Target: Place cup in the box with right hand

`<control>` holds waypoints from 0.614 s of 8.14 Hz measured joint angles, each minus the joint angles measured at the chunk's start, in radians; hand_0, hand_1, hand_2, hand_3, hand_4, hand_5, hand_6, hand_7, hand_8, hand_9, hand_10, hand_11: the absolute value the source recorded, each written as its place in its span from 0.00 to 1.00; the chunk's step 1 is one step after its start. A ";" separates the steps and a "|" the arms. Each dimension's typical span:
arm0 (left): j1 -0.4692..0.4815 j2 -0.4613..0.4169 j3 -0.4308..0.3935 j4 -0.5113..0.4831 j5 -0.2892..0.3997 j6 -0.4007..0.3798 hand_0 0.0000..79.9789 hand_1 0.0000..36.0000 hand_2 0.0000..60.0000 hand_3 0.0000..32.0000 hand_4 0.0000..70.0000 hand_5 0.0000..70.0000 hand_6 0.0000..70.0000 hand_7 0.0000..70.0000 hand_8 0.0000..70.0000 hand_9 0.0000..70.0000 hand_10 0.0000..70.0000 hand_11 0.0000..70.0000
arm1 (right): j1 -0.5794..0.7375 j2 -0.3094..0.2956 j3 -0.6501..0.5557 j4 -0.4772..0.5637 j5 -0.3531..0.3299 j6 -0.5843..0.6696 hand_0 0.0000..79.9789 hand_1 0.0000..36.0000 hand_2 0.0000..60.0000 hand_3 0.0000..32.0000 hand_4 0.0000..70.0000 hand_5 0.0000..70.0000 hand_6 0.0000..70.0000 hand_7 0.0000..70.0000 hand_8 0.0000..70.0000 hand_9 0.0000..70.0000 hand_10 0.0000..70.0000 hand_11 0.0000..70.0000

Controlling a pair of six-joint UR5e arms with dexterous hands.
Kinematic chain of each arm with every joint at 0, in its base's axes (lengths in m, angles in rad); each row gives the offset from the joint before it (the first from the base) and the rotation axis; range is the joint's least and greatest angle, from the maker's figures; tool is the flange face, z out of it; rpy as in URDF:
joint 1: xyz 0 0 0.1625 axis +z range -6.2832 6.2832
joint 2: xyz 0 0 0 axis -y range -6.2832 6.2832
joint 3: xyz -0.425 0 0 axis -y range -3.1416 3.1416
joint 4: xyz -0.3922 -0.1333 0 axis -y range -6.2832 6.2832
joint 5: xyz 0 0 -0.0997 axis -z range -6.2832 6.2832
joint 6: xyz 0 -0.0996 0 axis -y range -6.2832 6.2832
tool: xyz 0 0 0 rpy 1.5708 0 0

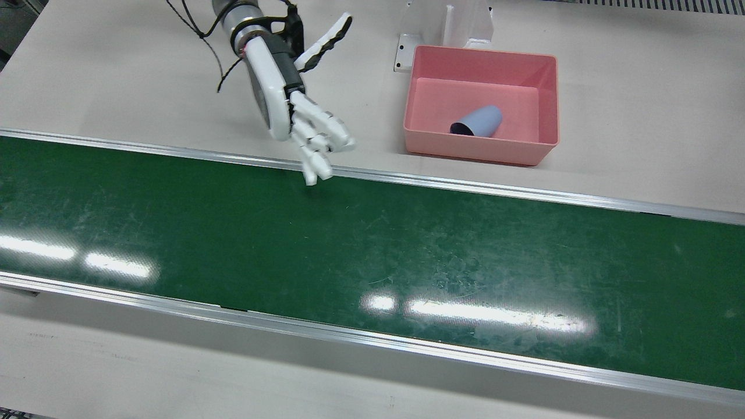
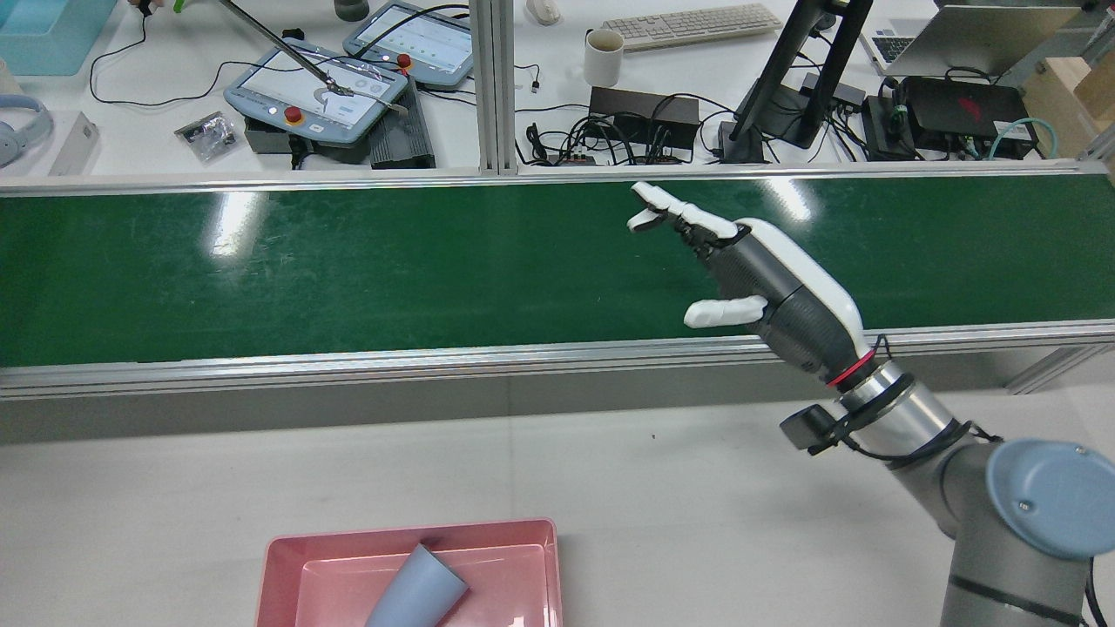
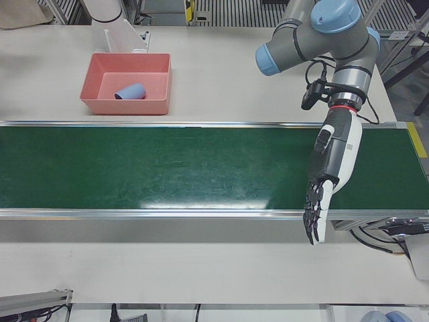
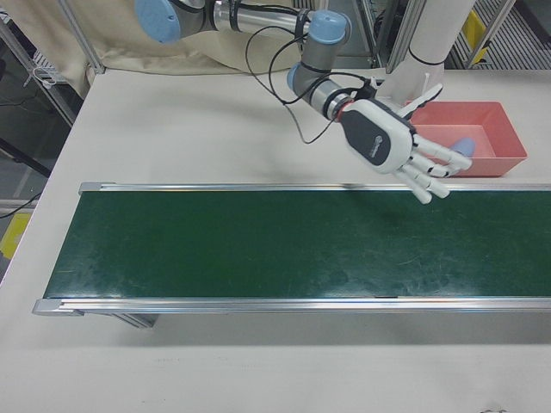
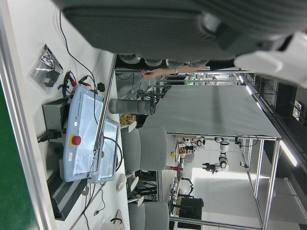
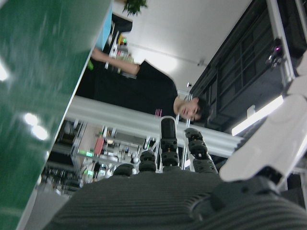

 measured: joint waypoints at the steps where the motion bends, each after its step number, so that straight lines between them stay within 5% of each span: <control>1: 0.000 0.000 0.000 -0.001 0.000 0.000 0.00 0.00 0.00 0.00 0.00 0.00 0.00 0.00 0.00 0.00 0.00 0.00 | 0.168 -0.016 -0.101 0.004 -0.039 0.091 0.44 0.25 0.16 0.00 0.00 0.02 0.06 0.28 0.00 0.04 0.00 0.00; 3: 0.000 0.000 0.000 0.000 0.000 0.000 0.00 0.00 0.00 0.00 0.00 0.00 0.00 0.00 0.00 0.00 0.00 0.00 | 0.440 -0.028 -0.300 0.011 -0.129 0.170 0.48 0.33 0.25 0.00 0.00 0.03 0.02 0.03 0.00 0.00 0.00 0.00; 5: 0.000 0.000 -0.001 0.000 0.000 0.000 0.00 0.00 0.00 0.00 0.00 0.00 0.00 0.00 0.00 0.00 0.00 0.00 | 0.610 -0.039 -0.444 0.022 -0.245 0.188 0.52 0.41 0.31 0.00 0.00 0.04 0.00 0.00 0.00 0.00 0.00 0.00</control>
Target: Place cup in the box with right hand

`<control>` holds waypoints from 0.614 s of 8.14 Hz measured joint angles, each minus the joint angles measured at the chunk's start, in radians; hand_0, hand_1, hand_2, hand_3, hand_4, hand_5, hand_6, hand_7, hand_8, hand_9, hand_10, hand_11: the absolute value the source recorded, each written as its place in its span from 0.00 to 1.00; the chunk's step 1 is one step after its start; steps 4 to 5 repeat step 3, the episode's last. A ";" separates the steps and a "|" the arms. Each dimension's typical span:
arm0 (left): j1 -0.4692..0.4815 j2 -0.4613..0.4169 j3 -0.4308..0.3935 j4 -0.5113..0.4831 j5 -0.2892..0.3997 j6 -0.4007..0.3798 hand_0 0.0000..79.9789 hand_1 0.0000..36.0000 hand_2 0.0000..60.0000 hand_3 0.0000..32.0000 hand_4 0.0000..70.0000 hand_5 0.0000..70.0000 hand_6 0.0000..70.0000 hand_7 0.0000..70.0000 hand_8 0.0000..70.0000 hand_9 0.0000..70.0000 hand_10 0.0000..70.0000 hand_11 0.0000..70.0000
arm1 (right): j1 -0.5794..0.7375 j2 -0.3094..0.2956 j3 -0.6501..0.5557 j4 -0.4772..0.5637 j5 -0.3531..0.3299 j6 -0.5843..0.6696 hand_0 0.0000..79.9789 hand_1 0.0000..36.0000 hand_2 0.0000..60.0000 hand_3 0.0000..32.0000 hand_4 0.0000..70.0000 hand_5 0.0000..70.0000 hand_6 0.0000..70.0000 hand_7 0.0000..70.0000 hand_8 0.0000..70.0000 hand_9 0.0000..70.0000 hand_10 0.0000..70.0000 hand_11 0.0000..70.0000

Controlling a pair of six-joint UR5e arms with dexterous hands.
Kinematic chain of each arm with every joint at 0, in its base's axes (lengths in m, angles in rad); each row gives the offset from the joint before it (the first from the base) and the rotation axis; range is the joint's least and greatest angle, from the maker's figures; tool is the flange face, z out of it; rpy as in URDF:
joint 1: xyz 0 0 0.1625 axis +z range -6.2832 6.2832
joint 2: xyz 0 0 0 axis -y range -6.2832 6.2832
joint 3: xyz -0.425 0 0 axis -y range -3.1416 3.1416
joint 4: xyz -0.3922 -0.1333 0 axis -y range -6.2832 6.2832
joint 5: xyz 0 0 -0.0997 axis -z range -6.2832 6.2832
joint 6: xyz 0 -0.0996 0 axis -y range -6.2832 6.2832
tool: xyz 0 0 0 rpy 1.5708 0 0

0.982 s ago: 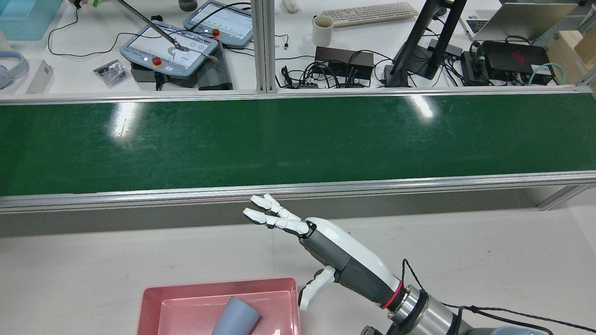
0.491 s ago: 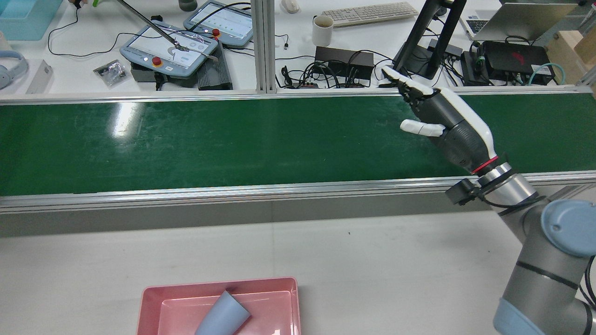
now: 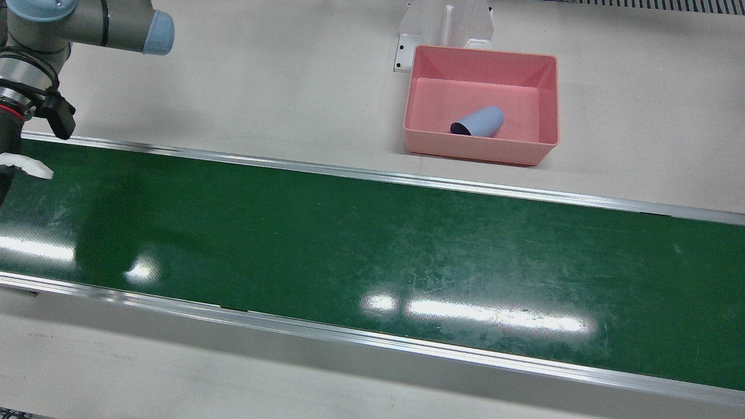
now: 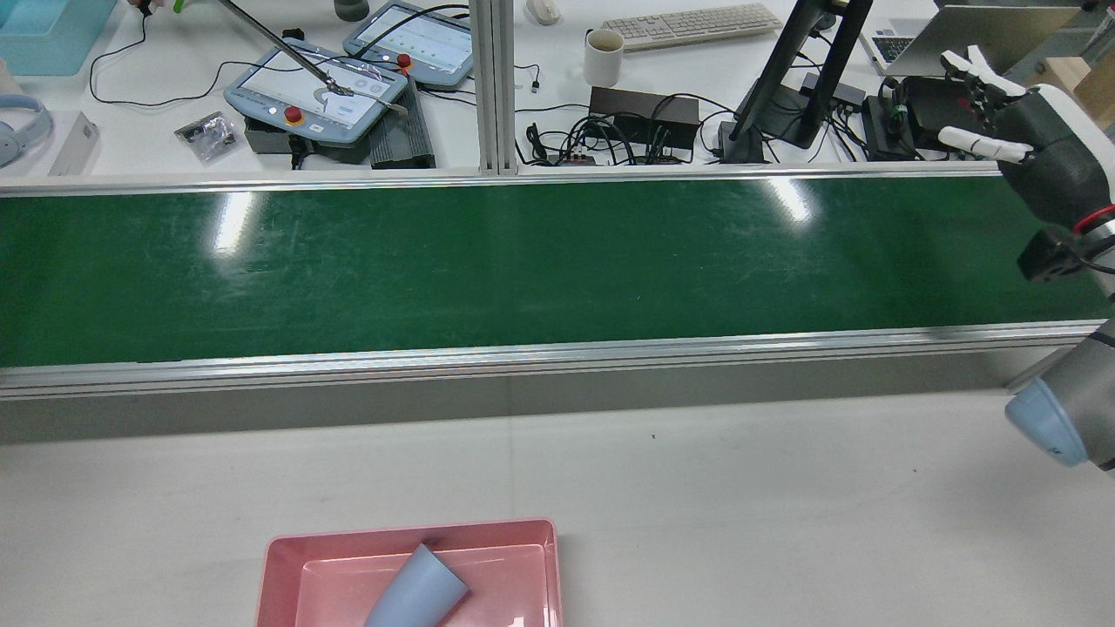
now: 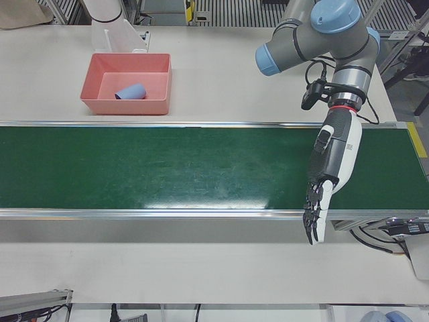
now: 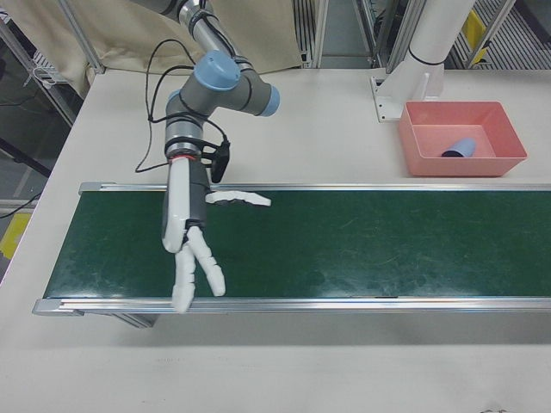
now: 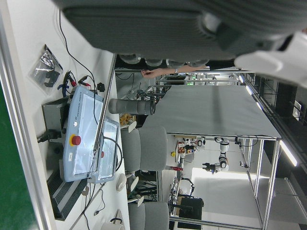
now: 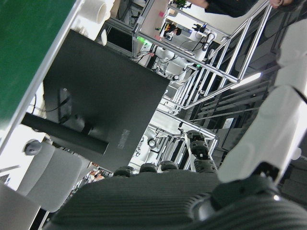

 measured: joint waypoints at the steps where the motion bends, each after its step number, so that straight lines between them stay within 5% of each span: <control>1: 0.000 0.000 0.000 0.000 0.000 0.000 0.00 0.00 0.00 0.00 0.00 0.00 0.00 0.00 0.00 0.00 0.00 0.00 | 0.043 -0.022 -0.057 0.039 -0.027 0.014 0.48 0.36 0.28 0.00 0.00 0.03 0.00 0.00 0.00 0.00 0.00 0.00; 2: 0.000 0.000 -0.001 0.000 0.000 0.000 0.00 0.00 0.00 0.00 0.00 0.00 0.00 0.00 0.00 0.00 0.00 0.00 | 0.062 -0.038 -0.112 0.081 -0.040 0.034 0.47 0.36 0.29 0.00 0.00 0.03 0.00 0.00 0.00 0.00 0.00 0.00; 3: 0.000 0.000 -0.001 0.000 0.000 0.000 0.00 0.00 0.00 0.00 0.00 0.00 0.00 0.00 0.00 0.00 0.00 0.00 | 0.068 -0.044 -0.141 0.102 -0.046 0.047 0.48 0.38 0.32 0.18 0.00 0.03 0.00 0.00 0.00 0.00 0.00 0.00; 5: 0.000 0.000 -0.001 0.000 0.000 0.000 0.00 0.00 0.00 0.00 0.00 0.00 0.00 0.00 0.00 0.00 0.00 0.00 | 0.068 -0.044 -0.141 0.102 -0.046 0.047 0.48 0.38 0.32 0.18 0.00 0.03 0.00 0.00 0.00 0.00 0.00 0.00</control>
